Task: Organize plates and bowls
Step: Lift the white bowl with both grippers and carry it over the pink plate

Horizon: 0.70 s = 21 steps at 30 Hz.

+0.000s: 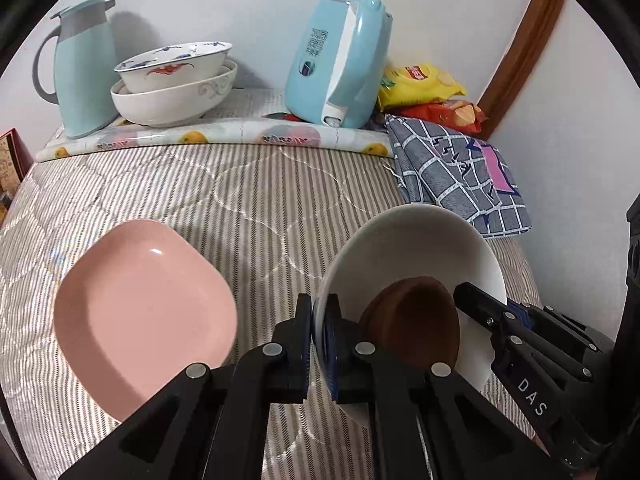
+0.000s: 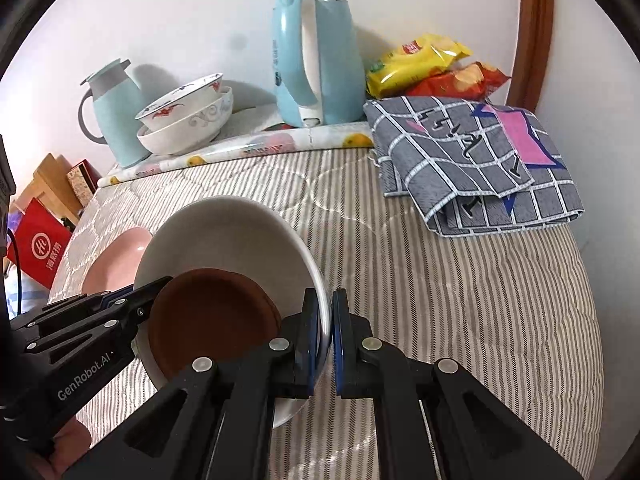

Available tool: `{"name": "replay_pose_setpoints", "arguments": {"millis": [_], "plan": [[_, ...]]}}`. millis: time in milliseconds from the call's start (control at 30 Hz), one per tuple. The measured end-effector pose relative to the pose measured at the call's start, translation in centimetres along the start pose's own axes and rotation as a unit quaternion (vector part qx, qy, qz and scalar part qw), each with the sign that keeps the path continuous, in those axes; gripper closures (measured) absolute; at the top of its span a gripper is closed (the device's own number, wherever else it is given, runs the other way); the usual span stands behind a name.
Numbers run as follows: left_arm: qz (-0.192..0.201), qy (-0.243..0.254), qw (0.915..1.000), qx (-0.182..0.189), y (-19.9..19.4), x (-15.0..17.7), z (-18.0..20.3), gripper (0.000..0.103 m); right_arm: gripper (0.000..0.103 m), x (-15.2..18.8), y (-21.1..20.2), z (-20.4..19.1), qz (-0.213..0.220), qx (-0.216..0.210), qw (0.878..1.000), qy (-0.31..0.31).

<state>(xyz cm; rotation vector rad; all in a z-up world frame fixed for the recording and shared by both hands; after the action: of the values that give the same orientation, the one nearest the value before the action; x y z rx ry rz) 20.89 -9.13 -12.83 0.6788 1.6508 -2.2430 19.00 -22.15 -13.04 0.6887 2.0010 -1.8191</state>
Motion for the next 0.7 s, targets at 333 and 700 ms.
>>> {"name": "replay_pose_setpoints", "arguments": {"millis": [333, 700], "plan": [[0.012, -0.013, 0.9998, -0.009, -1.7, -0.2, -2.5, 0.096, 0.096, -0.5, -0.5, -2.8, 0.005, -0.011, 1.0, -0.014], [0.021, -0.029, 0.9992, -0.02, -2.6, -0.8, -5.3, 0.096, 0.096, -1.3, -0.1, -5.7, 0.007, -0.023, 0.999, -0.027]]}}
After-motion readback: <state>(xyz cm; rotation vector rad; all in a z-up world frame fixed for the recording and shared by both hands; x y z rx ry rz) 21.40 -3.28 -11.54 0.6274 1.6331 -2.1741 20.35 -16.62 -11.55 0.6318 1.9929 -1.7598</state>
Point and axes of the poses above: each gripper's, at about its wrist camera, not at the fingertips, and y roughly the way its jaws point, z to its right, x to its underside, the point moved 6 cm from there along y, roughly the way its jaws point, and after that the axes turned 2 degrees about x, right-handed, at the moved point
